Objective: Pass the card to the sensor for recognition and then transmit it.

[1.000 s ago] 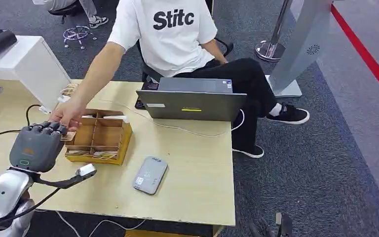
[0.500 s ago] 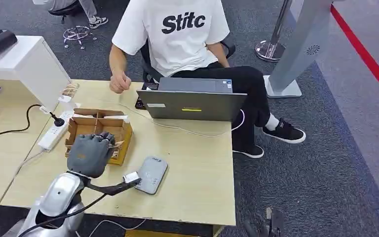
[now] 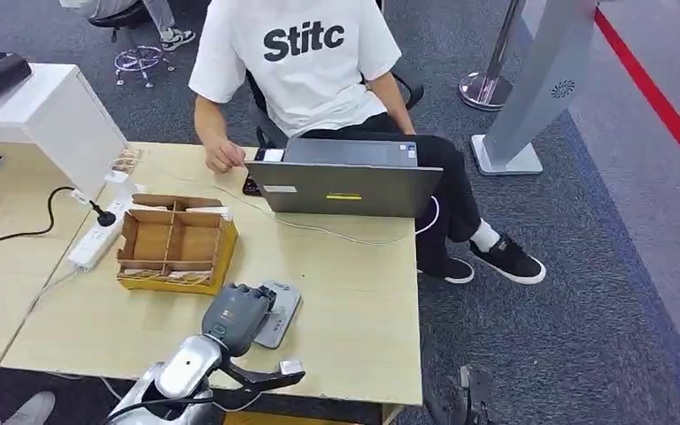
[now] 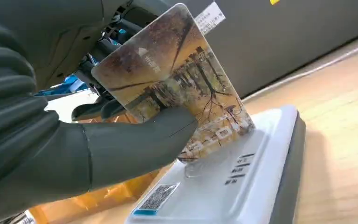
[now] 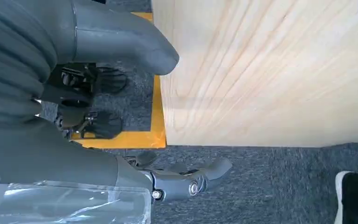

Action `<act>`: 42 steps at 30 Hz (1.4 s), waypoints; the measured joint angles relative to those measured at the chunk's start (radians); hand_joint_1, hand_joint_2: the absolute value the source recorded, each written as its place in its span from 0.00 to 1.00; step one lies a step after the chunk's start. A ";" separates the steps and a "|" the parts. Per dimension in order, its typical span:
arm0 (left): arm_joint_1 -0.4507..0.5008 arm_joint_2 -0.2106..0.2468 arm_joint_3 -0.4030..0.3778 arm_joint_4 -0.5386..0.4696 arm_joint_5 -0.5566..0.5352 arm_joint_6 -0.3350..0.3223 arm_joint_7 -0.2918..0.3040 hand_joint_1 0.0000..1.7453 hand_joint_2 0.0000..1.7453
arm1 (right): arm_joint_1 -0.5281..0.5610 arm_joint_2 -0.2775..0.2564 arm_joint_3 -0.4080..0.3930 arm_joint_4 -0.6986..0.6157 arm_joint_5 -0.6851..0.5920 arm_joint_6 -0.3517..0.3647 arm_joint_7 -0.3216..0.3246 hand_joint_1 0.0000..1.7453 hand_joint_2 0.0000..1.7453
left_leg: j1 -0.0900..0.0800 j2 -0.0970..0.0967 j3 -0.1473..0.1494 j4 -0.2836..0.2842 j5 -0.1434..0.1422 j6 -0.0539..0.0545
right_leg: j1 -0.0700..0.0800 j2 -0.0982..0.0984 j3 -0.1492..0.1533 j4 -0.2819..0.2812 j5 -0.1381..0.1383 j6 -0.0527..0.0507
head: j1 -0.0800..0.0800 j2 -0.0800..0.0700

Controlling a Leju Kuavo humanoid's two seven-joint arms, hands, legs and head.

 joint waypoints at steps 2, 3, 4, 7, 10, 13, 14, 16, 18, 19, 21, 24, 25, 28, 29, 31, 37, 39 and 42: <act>-0.005 0.000 -0.007 0.023 0.000 0.013 -0.003 1.00 1.00 | 0.000 0.000 0.010 0.000 0.000 0.000 0.000 0.00 1.00 | 0.000 0.000 0.000 0.000 0.000 0.000 | 0.000 0.000 0.000 0.000 0.000 0.000 | 0.000 0.000; -0.007 0.002 -0.010 0.030 0.000 0.016 -0.003 1.00 1.00 | 0.000 0.000 0.012 0.000 0.000 -0.002 0.000 0.00 1.00 | 0.000 0.000 0.000 0.000 0.000 0.000 | 0.000 0.000 0.000 0.000 0.000 0.000 | 0.000 0.000; -0.008 0.002 -0.011 0.037 0.000 0.021 -0.002 1.00 1.00 | 0.000 0.000 0.016 0.000 -0.002 -0.002 0.000 0.00 1.00 | 0.000 0.000 0.000 0.000 0.000 0.000 | 0.000 0.000 0.000 0.000 0.000 0.000 | 0.000 0.000; -0.012 0.010 -0.013 0.041 0.000 0.058 0.020 1.00 1.00 | 0.000 0.000 0.028 0.000 -0.011 -0.006 0.000 0.00 1.00 | 0.000 0.000 0.001 0.000 0.001 0.000 | 0.000 0.000 0.001 0.000 0.000 0.000 | 0.000 0.000; -0.007 0.019 0.009 0.005 0.006 0.062 0.004 1.00 1.00 | 0.002 0.000 0.035 0.000 -0.029 -0.008 -0.001 0.00 1.00 | 0.000 0.000 0.000 0.000 0.001 0.000 | 0.000 0.000 0.001 0.000 0.001 0.000 | 0.000 0.000; 0.005 0.019 0.085 -0.060 0.053 0.068 -0.037 1.00 1.00 | 0.004 0.000 0.042 0.000 -0.040 -0.009 -0.001 0.00 1.00 | 0.000 0.000 0.000 0.000 0.001 0.000 | 0.000 0.000 0.000 0.001 0.001 0.000 | 0.000 0.000; 0.005 0.019 0.113 -0.083 0.063 0.065 -0.048 1.00 1.00 | 0.005 0.000 0.044 0.000 -0.043 -0.010 -0.001 0.00 1.00 | 0.000 0.000 0.000 0.000 0.001 0.000 | 0.000 0.000 0.000 0.001 0.001 0.000 | 0.000 0.000; 0.006 0.019 0.165 -0.122 0.068 0.066 -0.061 1.00 1.00 | 0.005 0.000 0.051 0.000 -0.045 -0.010 -0.001 0.00 1.00 | 0.000 0.000 0.000 0.000 0.001 0.000 | 0.000 0.000 0.000 0.001 0.000 0.000 | -0.001 0.000; 0.011 0.021 0.210 -0.146 0.088 0.090 -0.055 1.00 1.00 | 0.005 0.000 0.056 0.000 -0.047 -0.013 -0.001 0.00 1.00 | 0.000 0.000 -0.001 0.000 0.001 0.000 | 0.000 0.000 0.000 0.001 0.000 0.000 | 0.000 0.000; 0.016 0.022 0.241 -0.160 0.122 0.105 -0.059 1.00 1.00 | 0.005 0.000 0.058 0.000 -0.048 -0.014 -0.002 0.00 1.00 | 0.000 0.000 -0.001 0.000 0.001 0.000 | 0.000 0.000 0.000 0.001 0.000 0.000 | 0.000 0.000; 0.024 0.022 0.345 -0.204 0.298 0.107 -0.121 1.00 1.00 | 0.006 0.000 0.062 0.000 -0.055 -0.016 -0.006 0.00 1.00 | 0.000 0.001 -0.001 0.000 0.001 0.000 | 0.000 0.001 -0.001 0.001 0.000 0.000 | 0.000 0.000; 0.025 0.019 0.470 -0.248 0.376 0.082 -0.182 1.00 1.00 | 0.008 0.000 0.068 0.000 -0.060 -0.016 -0.009 0.00 1.00 | 0.000 0.001 0.000 0.000 0.001 0.000 | 0.000 0.001 -0.001 0.001 0.000 0.000 | -0.001 0.000; 0.027 0.019 0.496 -0.257 0.380 0.080 -0.188 1.00 1.00 | 0.009 0.000 0.069 0.000 -0.061 -0.016 -0.010 0.00 1.00 | 0.000 0.001 -0.001 0.000 0.001 0.000 | 0.000 0.000 -0.001 0.001 0.000 0.000 | 0.000 0.000; 0.034 0.008 0.557 -0.279 0.487 0.075 -0.202 1.00 1.00 | 0.009 0.000 0.072 0.000 -0.065 -0.013 -0.010 0.00 1.00 | 0.001 0.000 -0.001 -0.001 0.001 0.000 | 0.001 0.000 -0.001 0.001 0.000 0.000 | 0.001 0.000; 0.032 -0.001 0.600 -0.287 0.579 0.048 -0.210 1.00 1.00 | 0.009 0.000 0.076 0.000 -0.067 -0.011 -0.011 0.00 1.00 | 0.001 0.001 -0.001 -0.001 0.001 0.000 | 0.001 0.001 -0.001 0.001 0.000 0.000 | 0.002 0.000; 0.020 -0.009 0.697 -0.291 0.763 -0.036 -0.226 1.00 1.00 | 0.010 0.000 0.081 0.000 -0.068 -0.010 -0.010 0.00 1.00 | 0.000 0.004 -0.001 0.000 0.001 0.000 | 0.001 0.003 -0.002 0.001 0.000 0.000 | 0.001 0.000; -0.019 -0.047 0.954 -0.291 0.902 -0.155 -0.287 0.29 1.00 | 0.011 0.000 0.084 0.001 -0.099 0.022 0.000 0.00 1.00 | 0.001 0.004 -0.001 0.000 0.001 0.000 | 0.000 0.004 -0.002 0.001 0.000 0.000 | 0.001 0.000; -0.023 -0.060 0.992 -0.293 0.890 -0.161 -0.301 0.00 1.00 | 0.011 0.000 0.084 0.001 -0.103 0.028 0.000 0.00 1.00 | 0.001 0.004 -0.001 0.000 0.001 0.000 | 0.000 0.003 -0.002 0.001 0.000 0.000 | 0.001 0.000; -0.023 -0.081 1.012 -0.303 0.859 -0.166 -0.312 0.00 1.00 | 0.011 0.000 0.084 0.002 -0.105 0.026 -0.001 0.00 1.00 | 0.001 0.002 -0.001 0.000 0.001 0.000 | 0.000 0.002 -0.002 0.001 0.000 0.000 | 0.002 0.000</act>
